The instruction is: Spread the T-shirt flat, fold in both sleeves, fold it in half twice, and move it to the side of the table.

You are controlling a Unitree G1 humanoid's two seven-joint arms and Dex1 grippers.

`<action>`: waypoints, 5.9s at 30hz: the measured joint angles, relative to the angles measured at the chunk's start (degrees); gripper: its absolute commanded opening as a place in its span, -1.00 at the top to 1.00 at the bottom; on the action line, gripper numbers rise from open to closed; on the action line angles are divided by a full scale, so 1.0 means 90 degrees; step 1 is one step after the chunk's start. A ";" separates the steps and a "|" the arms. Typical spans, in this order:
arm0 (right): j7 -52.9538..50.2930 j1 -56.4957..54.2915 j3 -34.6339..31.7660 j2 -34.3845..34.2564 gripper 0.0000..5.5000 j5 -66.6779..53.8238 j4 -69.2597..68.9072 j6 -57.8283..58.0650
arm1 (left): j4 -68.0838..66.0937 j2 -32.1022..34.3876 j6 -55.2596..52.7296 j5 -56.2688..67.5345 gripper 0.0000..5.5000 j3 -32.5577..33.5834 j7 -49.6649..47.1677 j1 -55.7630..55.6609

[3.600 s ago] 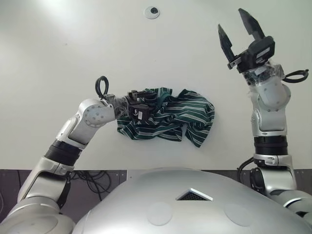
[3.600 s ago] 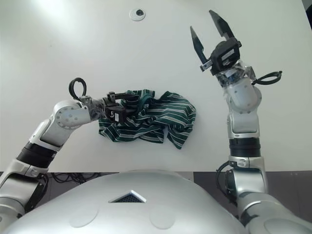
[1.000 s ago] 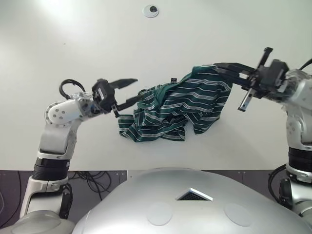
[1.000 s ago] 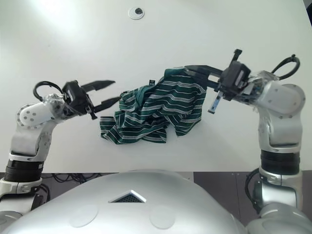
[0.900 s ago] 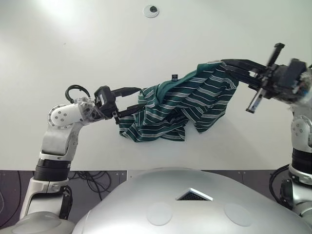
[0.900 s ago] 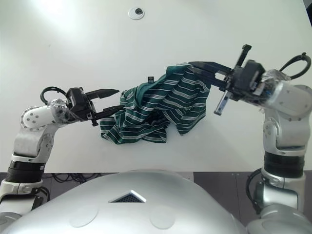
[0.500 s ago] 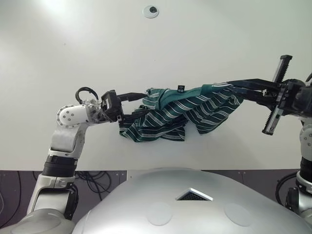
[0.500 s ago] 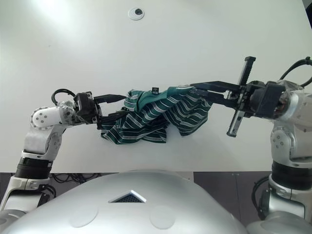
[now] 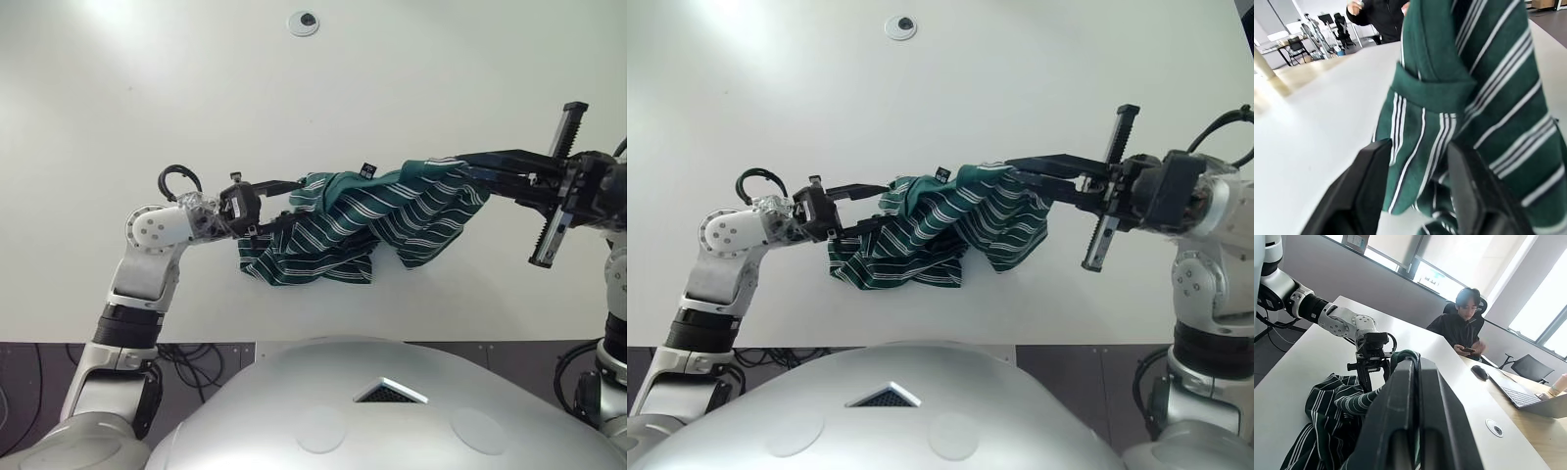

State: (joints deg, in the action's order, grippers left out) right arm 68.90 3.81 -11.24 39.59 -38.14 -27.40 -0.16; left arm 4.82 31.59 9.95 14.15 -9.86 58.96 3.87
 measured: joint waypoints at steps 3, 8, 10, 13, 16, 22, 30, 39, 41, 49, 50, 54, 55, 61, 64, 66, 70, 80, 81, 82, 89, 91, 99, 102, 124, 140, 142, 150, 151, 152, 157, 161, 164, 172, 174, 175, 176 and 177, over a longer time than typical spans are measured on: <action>-0.0040 -0.0029 0.0001 0.0000 1.00 0.0001 -0.0013 0.0049 | 0.0056 0.0000 -0.0053 0.0000 0.56 -0.0002 -0.0051 -0.0005; -0.0055 -0.0059 0.0001 0.0001 1.00 0.0000 -0.0089 0.0103 | 0.0056 -0.0001 -0.0054 -0.0005 0.81 -0.0043 -0.0093 -0.0004; -0.0063 -0.0072 0.0001 0.0001 1.00 -0.0001 -0.0146 0.0115 | 0.0055 -0.0001 -0.0051 -0.0009 0.89 -0.0091 -0.0087 -0.0001; -0.0084 -0.0083 0.0001 0.0002 1.00 -0.0006 -0.0200 0.0191 | 0.0042 0.0000 -0.0029 -0.0019 1.00 -0.0153 -0.0057 0.0004; -0.0121 -0.0092 0.0001 0.0001 1.00 -0.0007 -0.0216 0.0238 | 0.0028 0.0003 -0.0021 -0.0039 1.00 -0.0178 -0.0029 0.0004; -0.0322 -0.0257 0.0006 -0.0035 1.00 0.0180 -0.0123 0.0225 | 0.0024 -0.0063 0.0067 -0.0081 1.00 -0.0086 -0.0240 -0.0069; -0.2206 -0.2124 0.0163 -0.0357 1.00 0.2141 0.1859 -0.0344 | -0.0463 -0.0104 0.1156 -0.1018 1.00 0.1074 -0.1820 -0.2460; -0.3541 -0.5312 0.0852 -0.0854 1.00 0.3786 0.5899 -0.1556 | -0.3715 0.0200 0.2435 -0.3171 1.00 0.0570 -0.3006 -0.5917; -0.3703 -0.5923 0.0934 -0.0860 1.00 0.3954 0.6654 -0.1721 | -0.4735 0.0233 0.2658 -0.3617 1.00 0.0356 -0.3336 -0.6772; -0.4558 -0.8138 0.1145 -0.0851 1.00 0.4731 0.9276 -0.2474 | -0.7634 0.0244 0.2819 -0.4900 1.00 -0.0413 -0.4846 -0.9367; -0.4735 -0.8312 0.1176 -0.0843 1.00 0.4805 0.9522 -0.2540 | -0.7834 0.0239 0.2799 -0.4962 1.00 -0.0457 -0.5038 -0.9535; -0.5210 -0.8697 0.1172 -0.0830 1.00 0.4975 0.9984 -0.3001 | -0.8151 0.0202 0.2816 -0.5016 1.00 -0.0508 -0.5592 -0.9927; -0.5244 -0.8713 0.1132 -0.0830 1.00 0.4974 1.0008 -0.3125 | -0.8151 0.0202 0.2854 -0.5014 1.00 -0.0511 -0.5650 -0.9960; -0.4997 -0.8432 0.0882 -0.0807 1.00 0.4647 0.9404 -0.4376 | -0.7835 0.0331 0.3527 -0.4681 1.00 -0.0436 -0.5448 -0.9536; -0.3975 -0.7767 0.0838 -0.0792 1.00 0.3770 0.8305 -0.4660 | -0.7023 0.0639 0.3936 -0.4048 1.00 -0.0257 -0.4790 -0.8659; -0.2910 -0.6628 0.1015 -0.0767 1.00 0.2781 0.6877 -0.4381 | -0.5948 0.0979 0.3915 -0.3003 1.00 -0.0051 -0.3929 -0.7531; -0.1659 -0.4336 0.1234 -0.0434 1.00 0.1568 0.5002 -0.3530 | -0.3767 0.1548 0.3039 -0.0577 1.00 0.0281 -0.2346 -0.5211; 0.1350 0.1734 0.1339 0.2107 1.00 0.0574 0.1804 -0.1469 | 0.1320 0.3504 0.1423 0.2212 1.00 0.0466 0.1306 0.2294; 0.1472 0.2042 0.1310 0.2408 1.00 0.0705 0.1481 -0.1292 | 0.1770 0.3752 0.1301 0.1689 1.00 0.0408 0.1326 0.2648; 0.1470 0.2201 0.1237 0.2510 1.00 0.0810 0.1222 -0.1182 | 0.2027 0.3773 0.1208 0.1039 1.00 0.0367 0.1174 0.2766; 0.0336 0.2855 0.0952 0.2179 1.00 0.2308 0.0695 -0.1525 | 0.2557 0.3366 0.1300 -0.2001 1.00 0.0615 -0.0175 0.3220; 0.0099 0.3159 0.0960 0.2131 1.00 0.2676 0.0765 -0.1731 | 0.2629 0.3366 0.1321 -0.2408 1.00 0.0604 -0.0261 0.3589; -0.0193 0.2836 0.1312 0.2071 1.00 0.3291 0.1351 -0.1977 | 0.2798 0.3198 0.1138 -0.1690 1.00 0.0398 -0.0098 0.3267; -0.0805 0.1778 0.1483 0.1503 1.00 0.3668 0.1669 -0.2070 | 0.2576 0.2674 0.0943 -0.1674 1.00 0.0403 -0.0482 0.2200; -0.6155 -0.6081 0.1324 -0.0934 1.00 0.5638 0.8611 -0.4256 | -0.5221 0.0640 0.2504 -0.3571 1.00 0.0382 -0.4699 -0.6540; -0.5370 -0.4967 0.0724 -0.0763 1.00 0.4155 0.6750 -0.5188 | -0.5344 0.0656 0.3030 -0.3454 1.00 0.0387 -0.4703 -0.6929; -0.5305 -0.4881 0.0665 -0.0755 1.00 0.4062 0.6674 -0.5159 | -0.5728 0.0555 0.2841 -0.3443 1.00 0.0385 -0.4662 -0.7317; -0.5030 -0.5491 0.0580 -0.0783 1.00 0.4014 0.7402 -0.3762 | -0.6448 0.0260 0.2773 -0.3328 1.00 0.0276 -0.4272 -0.8339; -0.4881 -0.6013 0.0592 -0.0786 1.00 0.4008 0.7790 -0.3399 | -0.6753 0.0257 0.2645 -0.3463 1.00 0.0190 -0.4247 -0.8532; -0.4806 -0.6353 0.0597 -0.0787 1.00 0.3994 0.7992 -0.3242 | -0.6946 0.0261 0.2573 -0.3531 1.00 0.0133 -0.4261 -0.8648; -0.4654 -0.8483 0.0889 -0.0849 1.00 0.4355 0.9812 -0.2164 | -0.8335 0.0061 0.1823 -0.4323 1.00 -0.0375 -0.4872 -0.9802; -0.5058 -0.9216 0.0957 -0.0904 1.00 0.4556 1.0535 -0.2031 | -0.8700 -0.0072 0.1600 -0.4450 1.00 -0.0422 -0.5246 -1.0184; -0.5357 -0.9484 0.0921 -0.1094 1.00 0.4562 1.0761 -0.2113 | -0.8738 -0.0097 0.1665 -0.4442 1.00 -0.0360 -0.5463 -1.0432; -0.5261 -0.9601 0.0586 -0.1068 1.00 0.4435 1.0800 -0.2709 | -0.8740 -0.0051 0.2135 -0.4311 1.00 -0.0146 -0.5712 -1.0656; -0.4741 -0.9462 0.0563 -0.1073 1.00 0.4325 1.0567 -0.2930 | -0.8692 0.0029 0.2365 -0.4180 1.00 -0.0079 -0.5522 -1.0542; -0.4372 -0.9259 0.0568 -0.1084 1.00 0.4230 1.0405 -0.3065 | -0.8646 0.0057 0.2550 -0.4137 1.00 -0.0054 -0.5357 -1.0335; -0.3978 -0.8963 0.0586 -0.1090 1.00 0.4158 1.0195 -0.3199 | -0.8579 0.0103 0.2778 -0.4005 1.00 -0.0016 -0.5098 -1.0041; -0.3540 -0.8574 0.0626 -0.1091 1.00 0.4018 0.9930 -0.3295 | -0.8485 0.0161 0.3069 -0.3835 1.00 0.0033 -0.4775 -0.9670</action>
State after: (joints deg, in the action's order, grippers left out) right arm 37.04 -73.36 -5.60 29.78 -1.98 61.97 -29.82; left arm -71.54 33.04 37.57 -20.37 -9.56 15.99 -83.17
